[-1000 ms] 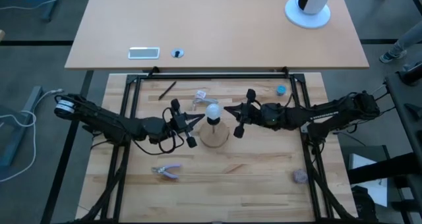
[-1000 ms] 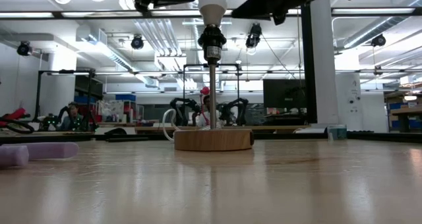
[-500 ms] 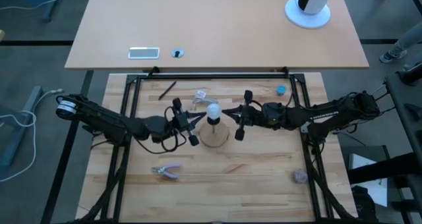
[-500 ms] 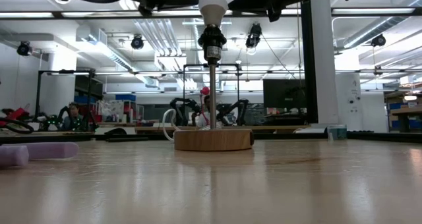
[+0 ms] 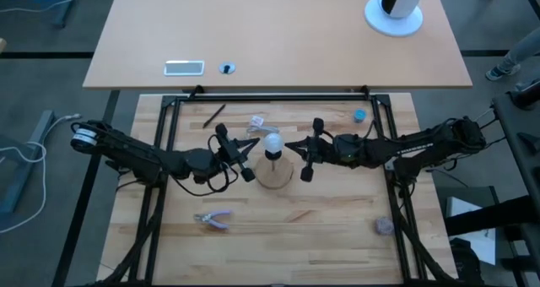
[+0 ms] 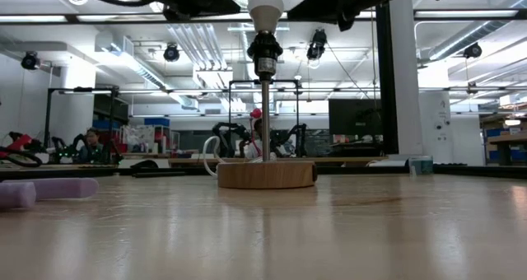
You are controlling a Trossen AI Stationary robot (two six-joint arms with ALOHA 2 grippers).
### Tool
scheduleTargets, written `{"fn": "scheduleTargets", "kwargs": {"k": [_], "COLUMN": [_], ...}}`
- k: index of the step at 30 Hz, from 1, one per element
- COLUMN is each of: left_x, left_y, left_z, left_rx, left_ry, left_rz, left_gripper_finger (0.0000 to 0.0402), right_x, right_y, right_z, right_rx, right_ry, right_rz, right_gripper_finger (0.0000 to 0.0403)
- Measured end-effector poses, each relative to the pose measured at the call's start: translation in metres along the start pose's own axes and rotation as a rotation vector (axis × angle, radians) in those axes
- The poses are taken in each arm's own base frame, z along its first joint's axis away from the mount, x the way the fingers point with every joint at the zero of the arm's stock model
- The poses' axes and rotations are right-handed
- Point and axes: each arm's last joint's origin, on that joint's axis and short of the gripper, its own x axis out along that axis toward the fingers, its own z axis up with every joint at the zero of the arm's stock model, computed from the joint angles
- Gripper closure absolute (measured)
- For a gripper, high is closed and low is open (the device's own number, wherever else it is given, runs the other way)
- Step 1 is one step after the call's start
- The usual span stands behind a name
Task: Screw lightbulb
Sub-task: Insert the lightbulb into the lamp
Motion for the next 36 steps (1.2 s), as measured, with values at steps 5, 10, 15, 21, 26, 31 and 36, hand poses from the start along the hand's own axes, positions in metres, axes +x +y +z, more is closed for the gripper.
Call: {"fn": "scheduleTargets", "kwargs": {"k": [5, 10, 15, 21, 26, 31, 36], "left_x": [-0.007, -0.004, -0.001, 0.002, 0.003, 0.002, -0.007], "left_y": [-0.004, -0.008, -0.005, 0.000, 0.001, 0.002, 0.002], "left_z": [0.006, 0.004, 0.003, 0.002, 0.001, 0.002, 0.008], "left_rx": [-0.017, -0.055, -0.067, -0.071, -0.071, -0.072, -0.084], "left_ry": [-0.042, -0.055, -0.053, -0.037, -0.035, -0.020, -0.034], "left_rz": [-0.104, -0.196, -0.179, -0.114, -0.109, -0.044, -0.020], "left_gripper_finger": [0.0401, 0.0401, 0.0401, 0.0401, 0.0401, 0.0401, 0.0401], "right_x": [0.000, 0.001, 0.001, 0.001, 0.000, 0.001, -0.001], "right_y": [-0.003, -0.005, -0.003, -0.003, -0.003, -0.003, -0.004], "right_z": [0.000, 0.005, 0.008, 0.009, 0.009, 0.009, 0.008], "right_rx": [0.004, 0.003, 0.010, 0.024, 0.038, 0.045, 0.055], "right_ry": [0.007, -0.051, -0.085, -0.095, -0.096, -0.095, -0.074], "right_rz": [-0.044, -0.049, -0.002, 0.017, 0.024, 0.025, -0.037], "right_gripper_finger": [0.0403, 0.0403, 0.0403, 0.0403, 0.0403, 0.0403, 0.0403]}}
